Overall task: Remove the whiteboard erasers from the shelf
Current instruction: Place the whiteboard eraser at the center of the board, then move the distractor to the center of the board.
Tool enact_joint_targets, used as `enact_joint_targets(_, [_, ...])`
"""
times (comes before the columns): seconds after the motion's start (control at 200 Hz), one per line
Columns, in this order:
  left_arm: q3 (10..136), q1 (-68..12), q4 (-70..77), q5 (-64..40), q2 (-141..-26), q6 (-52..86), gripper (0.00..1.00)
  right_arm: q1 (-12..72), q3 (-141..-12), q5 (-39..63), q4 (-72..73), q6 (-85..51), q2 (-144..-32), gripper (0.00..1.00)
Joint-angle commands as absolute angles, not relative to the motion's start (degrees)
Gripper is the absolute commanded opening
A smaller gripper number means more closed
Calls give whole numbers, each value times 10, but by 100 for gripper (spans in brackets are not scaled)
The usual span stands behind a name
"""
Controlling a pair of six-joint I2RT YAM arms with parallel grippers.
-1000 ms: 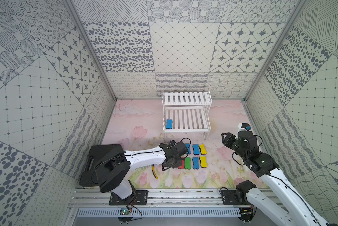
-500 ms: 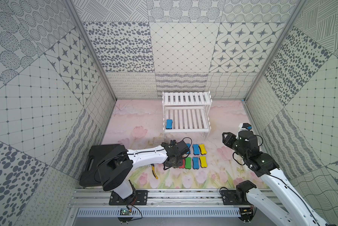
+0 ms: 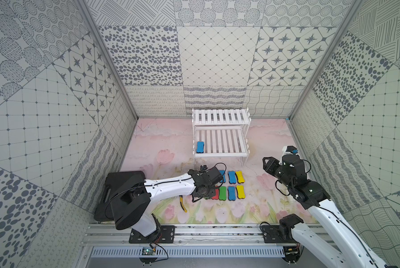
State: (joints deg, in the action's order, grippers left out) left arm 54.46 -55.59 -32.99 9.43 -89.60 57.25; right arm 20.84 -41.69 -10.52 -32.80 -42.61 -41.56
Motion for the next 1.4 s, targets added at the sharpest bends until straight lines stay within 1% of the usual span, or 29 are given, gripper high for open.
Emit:
enact_joint_targets(0.0, [548, -554, -365, 110, -904, 571, 32, 205, -430, -103, -313, -424, -415, 51])
enact_joint_targets(0.105, [549, -553, -361, 105, -908, 566, 28, 206, -430, -103, -313, -425, -415, 51])
enact_joint_targets(0.29, [556, -547, -366, 97, -918, 562, 25, 206, -430, -103, -314, -426, -415, 51])
enact_joint_targets(0.4, [550, -548, -372, 119, -883, 565, 26, 206, -430, -104, -314, -426, -414, 51])
enact_joint_targets(0.49, [520, -545, -361, 132, -846, 576, 30, 206, -428, -104, -313, -425, -415, 51])
enact_joint_targets(0.665, [486, -515, -354, 128, -837, 592, 27, 205, -428, -98, -308, -427, -421, 51])
enact_joint_targets(0.82, [453, -500, -358, 146, -805, 611, 27, 205, -427, -99, -308, -427, -418, 51])
enact_joint_targets(0.965, [415, -464, -353, 137, -783, 619, 28, 205, -427, -101, -308, -426, -417, 51])
enact_joint_targets(1.286, [377, -434, -421, 163, -751, 682, 28, 204, -429, -105, -306, -426, -420, 51])
enact_joint_targets(1.396, [384, -432, -475, 203, -751, 709, 28, 204, -429, -104, -304, -426, -422, 52])
